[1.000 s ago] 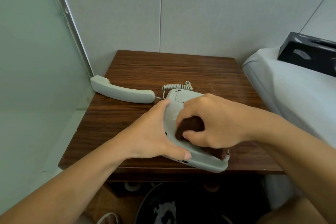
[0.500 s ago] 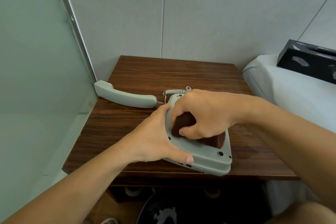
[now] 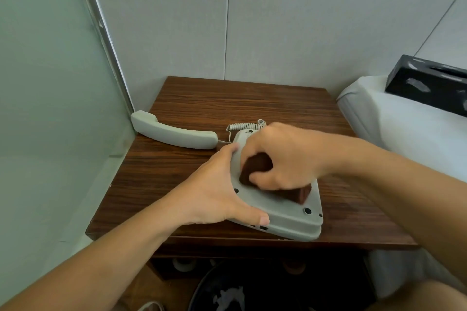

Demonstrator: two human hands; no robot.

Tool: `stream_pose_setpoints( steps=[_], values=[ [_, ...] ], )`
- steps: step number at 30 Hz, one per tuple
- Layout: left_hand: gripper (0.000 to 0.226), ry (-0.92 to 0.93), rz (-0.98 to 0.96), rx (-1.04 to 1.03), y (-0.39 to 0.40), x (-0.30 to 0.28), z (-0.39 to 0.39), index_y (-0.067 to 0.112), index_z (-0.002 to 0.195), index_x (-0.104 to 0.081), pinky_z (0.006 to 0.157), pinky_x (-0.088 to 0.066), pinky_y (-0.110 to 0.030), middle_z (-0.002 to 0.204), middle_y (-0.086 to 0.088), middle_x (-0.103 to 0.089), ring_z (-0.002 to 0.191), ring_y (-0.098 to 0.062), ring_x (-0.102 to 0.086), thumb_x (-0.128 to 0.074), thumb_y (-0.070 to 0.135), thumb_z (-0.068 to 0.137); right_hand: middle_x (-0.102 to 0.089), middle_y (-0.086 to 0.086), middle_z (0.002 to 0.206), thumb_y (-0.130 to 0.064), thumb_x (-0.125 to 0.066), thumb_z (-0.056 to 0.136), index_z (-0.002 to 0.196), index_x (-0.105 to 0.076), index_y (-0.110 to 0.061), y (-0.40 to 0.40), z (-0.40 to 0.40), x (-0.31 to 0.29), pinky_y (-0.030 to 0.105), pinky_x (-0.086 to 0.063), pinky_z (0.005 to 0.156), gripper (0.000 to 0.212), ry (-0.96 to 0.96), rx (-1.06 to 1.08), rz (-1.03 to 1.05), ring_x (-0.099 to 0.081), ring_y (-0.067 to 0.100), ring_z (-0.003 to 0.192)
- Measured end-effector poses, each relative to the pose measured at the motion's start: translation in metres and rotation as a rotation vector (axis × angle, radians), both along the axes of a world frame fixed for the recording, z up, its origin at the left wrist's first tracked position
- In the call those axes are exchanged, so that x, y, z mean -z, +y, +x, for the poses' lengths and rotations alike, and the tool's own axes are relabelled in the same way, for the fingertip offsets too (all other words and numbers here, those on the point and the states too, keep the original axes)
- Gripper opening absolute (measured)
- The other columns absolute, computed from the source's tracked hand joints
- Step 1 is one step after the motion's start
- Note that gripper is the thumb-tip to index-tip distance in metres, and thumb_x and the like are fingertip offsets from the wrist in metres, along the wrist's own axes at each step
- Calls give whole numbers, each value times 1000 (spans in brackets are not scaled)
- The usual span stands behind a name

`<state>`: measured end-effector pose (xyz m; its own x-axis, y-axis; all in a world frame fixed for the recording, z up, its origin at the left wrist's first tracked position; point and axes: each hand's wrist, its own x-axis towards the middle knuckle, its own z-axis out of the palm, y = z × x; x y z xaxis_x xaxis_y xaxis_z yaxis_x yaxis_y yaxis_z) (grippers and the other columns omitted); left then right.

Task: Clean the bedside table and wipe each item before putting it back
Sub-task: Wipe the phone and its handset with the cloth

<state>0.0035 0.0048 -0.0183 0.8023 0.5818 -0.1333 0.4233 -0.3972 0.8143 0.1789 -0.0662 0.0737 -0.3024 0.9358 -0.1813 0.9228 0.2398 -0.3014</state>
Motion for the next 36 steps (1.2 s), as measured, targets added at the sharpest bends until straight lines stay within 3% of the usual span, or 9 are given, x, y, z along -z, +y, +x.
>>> stream_pose_setpoints(
  steps=[4, 9, 12, 14, 19, 24, 31, 34, 36],
  values=[
    [153, 18, -11, 1, -1, -5, 0, 45, 159, -13, 116, -42, -38, 157, 19, -35, 140, -8, -42, -96, 69, 32, -67, -13, 89, -34, -68, 87, 85, -67, -39, 12, 9, 5, 36, -56, 81, 6, -97, 72, 109, -61, 8, 84],
    [152, 26, -6, -2, -1, -1, -2, 51, 157, -17, 117, -41, -40, 156, 18, -40, 143, -9, -41, -94, 73, 28, -58, -25, 80, -30, -69, 89, 86, -60, -45, -18, -16, -7, 8, -42, 73, 18, -44, -56, -18, -58, -5, 81],
    [152, 26, -8, 0, -2, -5, -1, 48, 158, -14, 117, -42, -38, 156, 18, -37, 140, -8, -42, -95, 69, 31, -65, -19, 88, -33, -69, 88, 94, -71, -37, -2, 5, -1, 19, -49, 76, 7, -77, 20, 43, -62, 3, 84],
    [155, 43, -14, 4, -4, -10, 0, 44, 160, -10, 118, -40, -38, 157, 19, -32, 140, -8, -39, -95, 66, 33, -65, -14, 94, -35, -68, 87, 102, -74, -32, 19, 26, 5, 33, -53, 83, 17, -192, 92, 143, -63, 13, 91],
    [154, 68, -29, -3, -5, -15, 0, 43, 161, -8, 120, -37, -37, 156, 21, -27, 140, -6, -35, -99, 59, 38, -72, -8, 105, -31, -68, 89, 107, -76, -26, 43, 62, 11, 37, -54, 90, 20, -184, 236, 145, -65, 15, 99],
    [152, 81, -29, 10, -4, -15, -1, 44, 161, -7, 118, -38, -34, 154, 23, -27, 138, -5, -35, -100, 58, 41, -67, -18, 102, -29, -71, 88, 107, -76, -28, 28, 50, 19, 8, -43, 82, 19, -72, 111, 125, -59, 1, 95],
    [152, 75, -36, 7, -3, -15, 1, 44, 160, -8, 118, -39, -36, 153, 23, -29, 137, -5, -37, -99, 59, 39, -70, -6, 106, -28, -69, 88, 107, -76, -25, 39, 56, 19, 27, -49, 88, 21, -161, 150, 187, -64, 16, 101],
    [153, 66, -35, 12, -4, -12, -2, 45, 160, -8, 116, -42, -36, 151, 24, -31, 136, -3, -39, -98, 61, 37, -64, -12, 100, -28, -72, 87, 107, -76, -29, 27, 38, 21, 9, -42, 80, 21, -85, -3, 162, -56, 3, 89],
    [150, 68, -38, 15, -5, -12, -2, 46, 159, -10, 114, -44, -33, 149, 25, -33, 133, -2, -41, -98, 61, 38, -60, -18, 98, -27, -73, 86, 108, -75, -32, 26, 40, 14, 6, -37, 77, 23, -96, -43, 111, -50, -1, 86]
  ],
)
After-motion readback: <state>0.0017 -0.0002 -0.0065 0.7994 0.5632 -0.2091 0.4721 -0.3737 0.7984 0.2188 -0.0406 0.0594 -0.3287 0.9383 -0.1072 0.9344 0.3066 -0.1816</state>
